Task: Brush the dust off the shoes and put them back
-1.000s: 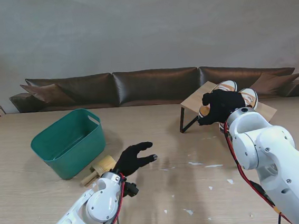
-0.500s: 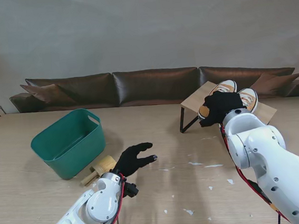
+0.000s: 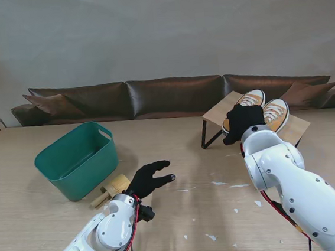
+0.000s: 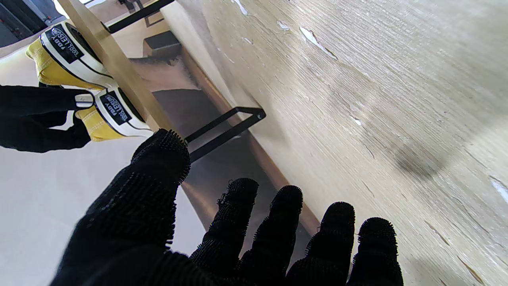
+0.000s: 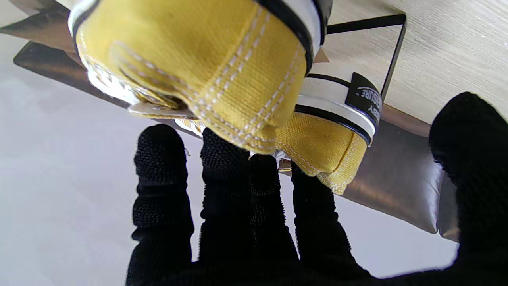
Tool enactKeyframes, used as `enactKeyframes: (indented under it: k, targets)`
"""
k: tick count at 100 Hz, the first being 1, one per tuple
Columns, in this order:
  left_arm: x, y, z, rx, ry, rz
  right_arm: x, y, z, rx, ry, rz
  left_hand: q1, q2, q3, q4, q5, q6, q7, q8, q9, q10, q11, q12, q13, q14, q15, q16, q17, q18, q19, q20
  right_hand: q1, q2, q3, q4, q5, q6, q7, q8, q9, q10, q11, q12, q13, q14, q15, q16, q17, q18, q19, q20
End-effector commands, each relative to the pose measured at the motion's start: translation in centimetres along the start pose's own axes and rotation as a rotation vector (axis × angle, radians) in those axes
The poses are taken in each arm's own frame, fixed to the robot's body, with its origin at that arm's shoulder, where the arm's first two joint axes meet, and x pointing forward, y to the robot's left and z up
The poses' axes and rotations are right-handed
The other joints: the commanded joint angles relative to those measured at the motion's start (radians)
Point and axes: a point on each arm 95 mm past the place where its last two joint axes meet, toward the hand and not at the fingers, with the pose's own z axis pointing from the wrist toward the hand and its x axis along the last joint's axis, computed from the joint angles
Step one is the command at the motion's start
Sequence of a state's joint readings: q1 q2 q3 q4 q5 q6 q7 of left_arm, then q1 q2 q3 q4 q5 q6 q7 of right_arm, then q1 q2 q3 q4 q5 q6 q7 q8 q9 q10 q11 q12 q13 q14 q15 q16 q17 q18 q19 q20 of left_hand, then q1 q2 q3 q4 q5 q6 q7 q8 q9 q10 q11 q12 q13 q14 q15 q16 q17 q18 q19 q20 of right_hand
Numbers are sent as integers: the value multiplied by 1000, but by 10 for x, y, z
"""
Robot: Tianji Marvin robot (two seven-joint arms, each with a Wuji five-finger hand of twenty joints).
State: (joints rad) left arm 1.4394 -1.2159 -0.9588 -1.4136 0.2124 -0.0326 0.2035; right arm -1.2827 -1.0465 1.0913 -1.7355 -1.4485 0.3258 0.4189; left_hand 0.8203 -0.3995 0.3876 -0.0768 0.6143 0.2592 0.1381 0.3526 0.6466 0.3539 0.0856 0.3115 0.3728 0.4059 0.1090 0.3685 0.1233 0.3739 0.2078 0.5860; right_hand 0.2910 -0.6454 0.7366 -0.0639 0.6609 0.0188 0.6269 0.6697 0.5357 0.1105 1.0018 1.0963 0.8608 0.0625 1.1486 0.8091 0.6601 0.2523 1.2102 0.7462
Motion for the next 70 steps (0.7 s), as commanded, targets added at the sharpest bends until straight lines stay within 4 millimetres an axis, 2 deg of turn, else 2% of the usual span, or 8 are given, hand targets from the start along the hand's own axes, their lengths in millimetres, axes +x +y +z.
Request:
enactKeyframes:
  k: [1, 15, 42, 63, 64, 66, 68, 70]
  targets:
    - [2, 2, 0, -15, -1, -8, 5, -7, 2, 17, 1, -13, 3, 24, -22, 21, 13, 1, 0, 2, 11, 2, 4, 9, 4, 10, 0, -7, -9, -11, -7, 6, 35, -49, 9, 23, 52, -16, 57, 30, -12, -15, 35, 8, 9, -15, 14, 3, -231, -16, 21, 0]
    - [2, 1, -1, -17, -6, -5, 10, -10, 7, -27, -24, -46, 3, 28, -25, 21, 14, 4, 0, 2, 17, 8, 6, 11, 5, 12, 0, -7, -9, -10, -7, 7, 93, -59, -34, 23, 97, -5, 152, 79, 41, -20, 50, 4, 48, -18, 31, -1, -200, -11, 49, -8]
    - [2, 2, -2, -19, -11, -10, 14, -14, 16, -69, -41, -121, 1, 33, -31, 22, 14, 9, -1, 2, 19, 15, 6, 13, 4, 14, 0, -7, -10, -9, -7, 8, 150, -73, -65, 22, 134, -8, 238, 117, 76, -26, 57, 3, 68, -27, 43, -5, -185, -11, 65, -22]
    - [2, 2, -2, -22, -15, -16, 18, -19, 21, -67, -34, -145, 2, 39, -37, 22, 15, 13, -1, 2, 20, 21, 7, 15, 6, 16, 0, -6, -11, -9, -7, 9, 266, -116, -106, 11, 207, -14, 416, 226, 139, -41, 78, 7, 111, -39, 69, -8, -153, -10, 87, -41]
    - [1, 2, -2, -22, -15, -16, 19, -19, 21, -68, -35, -146, 2, 39, -37, 22, 17, 13, 0, 2, 19, 22, 6, 15, 6, 16, 0, -6, -11, -9, -7, 9, 267, -134, -79, 8, 213, -16, 428, 239, 144, -42, 81, 9, 116, -40, 72, -9, -150, -10, 90, -44]
    - [1, 2, -2, -22, -15, -16, 19, -20, 21, -70, -35, -149, 1, 40, -37, 22, 13, 12, -2, 2, 19, 21, 6, 15, 5, 14, 0, -6, -11, -8, -7, 9, 241, -210, 51, -30, 223, -21, 447, 247, 156, -46, 85, 12, 124, -43, 77, -10, -145, -11, 95, -50]
    - [1, 2, -2, -22, -16, -16, 19, -20, 22, -72, -35, -151, 2, 41, -38, 23, 17, 12, 0, 3, 19, 22, 6, 15, 6, 15, 0, -6, -11, -8, -7, 9, 191, -322, 260, -125, 230, -29, 483, 235, 170, -50, 89, 15, 135, -45, 84, -10, -137, -12, 100, -54]
    - [1, 2, -3, -22, -17, -16, 20, -21, 22, -75, -35, -154, 2, 41, -39, 23, 16, 14, 0, 2, 21, 21, 7, 15, 6, 15, 0, -6, -11, -8, -7, 9, 166, -392, 397, -200, 234, -36, 518, 226, 184, -54, 93, 18, 144, -48, 89, -10, -131, -14, 103, -57]
